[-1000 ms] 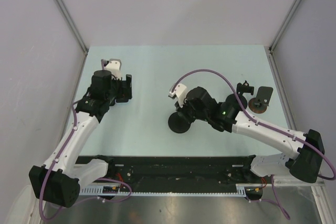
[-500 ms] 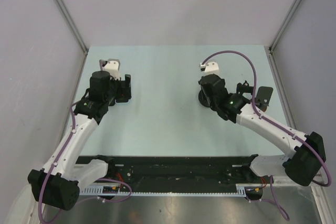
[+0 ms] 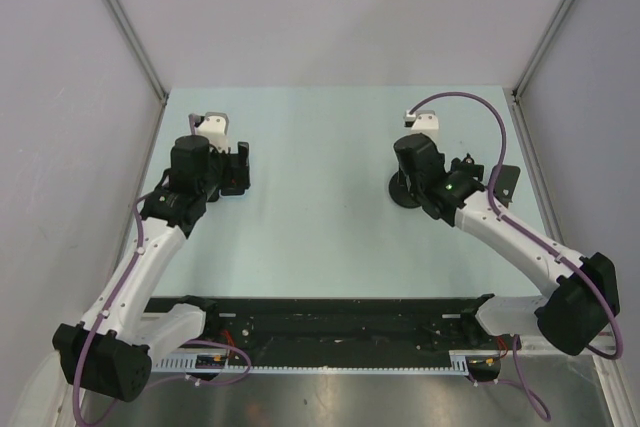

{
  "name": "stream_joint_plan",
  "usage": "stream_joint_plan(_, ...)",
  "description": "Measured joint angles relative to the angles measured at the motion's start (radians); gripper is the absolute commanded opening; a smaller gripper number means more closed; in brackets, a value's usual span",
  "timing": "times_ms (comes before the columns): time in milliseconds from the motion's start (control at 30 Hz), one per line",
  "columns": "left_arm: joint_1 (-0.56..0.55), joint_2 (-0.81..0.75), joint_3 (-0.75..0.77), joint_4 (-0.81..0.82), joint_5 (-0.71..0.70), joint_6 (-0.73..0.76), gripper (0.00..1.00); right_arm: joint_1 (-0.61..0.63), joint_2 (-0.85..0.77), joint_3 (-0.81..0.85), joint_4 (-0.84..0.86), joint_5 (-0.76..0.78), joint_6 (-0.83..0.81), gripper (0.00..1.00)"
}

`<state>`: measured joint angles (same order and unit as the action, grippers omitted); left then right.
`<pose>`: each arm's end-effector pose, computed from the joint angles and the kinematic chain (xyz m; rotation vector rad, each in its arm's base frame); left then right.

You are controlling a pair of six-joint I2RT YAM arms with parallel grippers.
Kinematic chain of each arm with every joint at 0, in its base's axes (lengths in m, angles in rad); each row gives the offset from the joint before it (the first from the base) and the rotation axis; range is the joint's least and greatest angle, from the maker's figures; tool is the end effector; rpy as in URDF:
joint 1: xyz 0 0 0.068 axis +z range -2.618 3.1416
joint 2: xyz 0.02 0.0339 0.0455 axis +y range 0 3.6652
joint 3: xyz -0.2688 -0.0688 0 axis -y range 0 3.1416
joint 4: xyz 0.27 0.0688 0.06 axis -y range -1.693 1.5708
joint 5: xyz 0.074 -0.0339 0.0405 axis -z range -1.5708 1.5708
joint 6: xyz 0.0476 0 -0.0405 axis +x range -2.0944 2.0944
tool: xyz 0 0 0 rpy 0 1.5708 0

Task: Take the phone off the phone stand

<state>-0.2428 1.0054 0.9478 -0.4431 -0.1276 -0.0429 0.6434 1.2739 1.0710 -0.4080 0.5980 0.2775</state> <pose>0.2493 -0.0555 0.3266 0.1283 2.0634 -0.0437 0.2647 0.1650 0.3099 -0.0493 2.0654 -0.0915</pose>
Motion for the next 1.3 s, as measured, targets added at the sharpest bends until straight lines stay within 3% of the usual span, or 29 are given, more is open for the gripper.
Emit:
stream_joint_plan(600, 0.000, 0.000, -0.003, 0.000, 0.000, 0.000, 1.00, -0.061, 0.046, -0.001, 0.043, -0.092, 0.009, 0.02)
stream_joint_plan(833, 0.000, 0.000, -0.003, 0.001, 0.000, 0.000, 1.00, -0.065, 0.048, -0.001, 0.053, -0.115, 0.007, 0.41)
stream_joint_plan(1067, 0.000, -0.040, -0.014, 0.013, -0.001, 0.000, 1.00, -0.064, -0.019, -0.001, 0.063, -0.129, -0.005, 0.61)
stream_joint_plan(1300, 0.000, -0.197, -0.057, 0.013, 0.000, -0.010, 1.00, -0.050, -0.232, -0.001, 0.089, -0.124, -0.035, 0.88)
